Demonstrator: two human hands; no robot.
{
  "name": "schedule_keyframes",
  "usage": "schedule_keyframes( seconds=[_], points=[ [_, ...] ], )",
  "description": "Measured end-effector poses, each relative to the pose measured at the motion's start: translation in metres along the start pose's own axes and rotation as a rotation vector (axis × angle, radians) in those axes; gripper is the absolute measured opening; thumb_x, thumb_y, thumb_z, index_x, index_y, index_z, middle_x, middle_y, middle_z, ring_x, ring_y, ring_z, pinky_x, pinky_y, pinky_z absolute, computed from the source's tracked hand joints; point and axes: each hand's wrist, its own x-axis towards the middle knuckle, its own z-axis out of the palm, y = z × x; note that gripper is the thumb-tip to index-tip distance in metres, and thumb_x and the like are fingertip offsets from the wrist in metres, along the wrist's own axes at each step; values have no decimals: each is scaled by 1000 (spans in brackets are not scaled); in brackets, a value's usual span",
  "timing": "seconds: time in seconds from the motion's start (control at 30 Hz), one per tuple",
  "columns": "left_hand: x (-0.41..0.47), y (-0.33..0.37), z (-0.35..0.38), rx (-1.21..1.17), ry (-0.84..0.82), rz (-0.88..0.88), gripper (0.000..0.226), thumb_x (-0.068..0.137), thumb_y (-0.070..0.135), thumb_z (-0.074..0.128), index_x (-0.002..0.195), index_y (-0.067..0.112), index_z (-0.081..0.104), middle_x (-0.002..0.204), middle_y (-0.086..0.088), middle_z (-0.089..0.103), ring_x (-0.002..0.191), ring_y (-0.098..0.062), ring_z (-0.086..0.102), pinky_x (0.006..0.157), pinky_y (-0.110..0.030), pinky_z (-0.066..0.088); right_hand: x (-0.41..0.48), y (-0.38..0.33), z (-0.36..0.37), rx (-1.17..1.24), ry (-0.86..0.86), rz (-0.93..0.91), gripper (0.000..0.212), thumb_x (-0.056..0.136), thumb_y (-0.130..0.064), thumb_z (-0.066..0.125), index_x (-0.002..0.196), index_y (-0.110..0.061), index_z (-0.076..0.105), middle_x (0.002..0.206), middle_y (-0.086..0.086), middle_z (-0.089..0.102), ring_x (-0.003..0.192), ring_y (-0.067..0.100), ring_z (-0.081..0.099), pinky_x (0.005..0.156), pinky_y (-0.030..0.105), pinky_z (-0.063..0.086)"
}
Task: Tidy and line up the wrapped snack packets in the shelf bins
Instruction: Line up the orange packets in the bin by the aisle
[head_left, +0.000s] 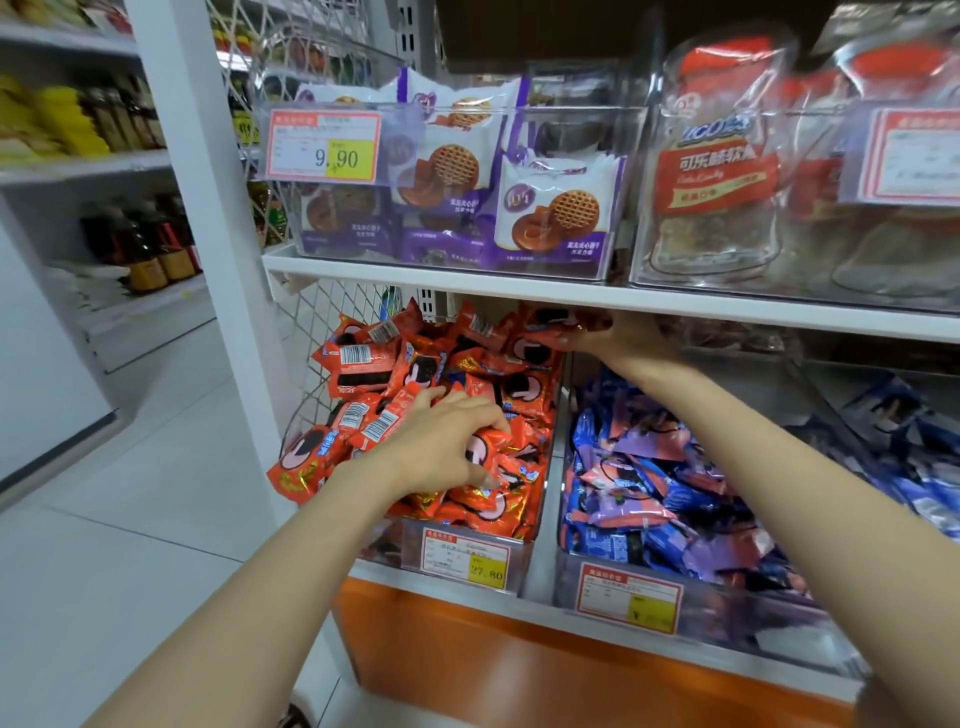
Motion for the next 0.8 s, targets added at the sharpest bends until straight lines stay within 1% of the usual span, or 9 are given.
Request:
schedule_keyframes(
  seconds=[0.1,0.23,0.33,0.43,0.5,0.53,0.63,0.7,0.8],
  points=[
    [-5,1,5,55,74,6,58,79,39,70,131,32,45,134,14,44,128,-7,31,116,-32,0,-3,-2,1,6,-27,-53,62,69,-38,80,124,-23,56,120,-7,55,117,13,50,98,21,36],
    [-11,-1,7,100,253,-49,78,73,58,66,139,31,35,137,11,38,133,-10,23,115,-39,-1,-3,8,8,-264,-271,-85,32,65,-45,79,92,-37,63,103,-12,61,104,14,59,87,27,44],
    [-18,-10,1,63,355,-115,92,61,83,38,135,29,41,134,10,39,129,-12,25,111,-36,9,-1,6,9,-291,-320,-112,19,73,-40,76,89,-38,65,101,-12,63,103,13,59,85,25,45],
    [-26,-23,-1,32,412,-198,99,57,84,24,132,24,47,131,5,41,125,-15,30,102,-32,22,-5,-5,11,-190,-409,-142,25,79,-22,74,102,-28,67,105,-8,66,100,9,59,78,13,41],
    [-31,-31,-2,24,417,-224,107,54,90,22,129,20,51,128,2,44,122,-19,33,100,-33,27,-9,-8,17,-224,-522,-142,26,78,-23,75,103,-25,69,104,-8,65,93,4,58,68,3,39],
    [-33,-33,-3,25,407,-230,110,52,93,19,128,20,52,127,2,44,121,-19,33,99,-31,27,-11,-9,20,-241,-563,-142,25,77,-23,76,101,-24,70,106,-7,66,94,5,58,70,3,38],
    [-41,-35,-9,6,379,-260,101,53,87,28,128,24,50,125,3,42,120,-17,33,97,-25,23,-8,-9,27,-339,-497,-146,29,77,-26,76,104,-24,68,116,-7,63,110,12,55,88,19,39],
    [-47,-36,-12,-8,350,-278,90,60,81,43,129,25,48,125,1,42,120,-18,35,97,-26,24,-6,-12,29,-505,-424,-147,33,76,-42,73,105,-29,66,117,-10,59,112,11,52,93,26,38],
    [-52,-35,-11,1,227,-297,84,66,74,51,133,24,45,130,1,43,123,-17,37,99,-28,27,-5,-22,32,-332,-345,-89,36,76,-55,67,104,-33,66,111,-12,62,108,11,57,87,25,44]
  ],
)
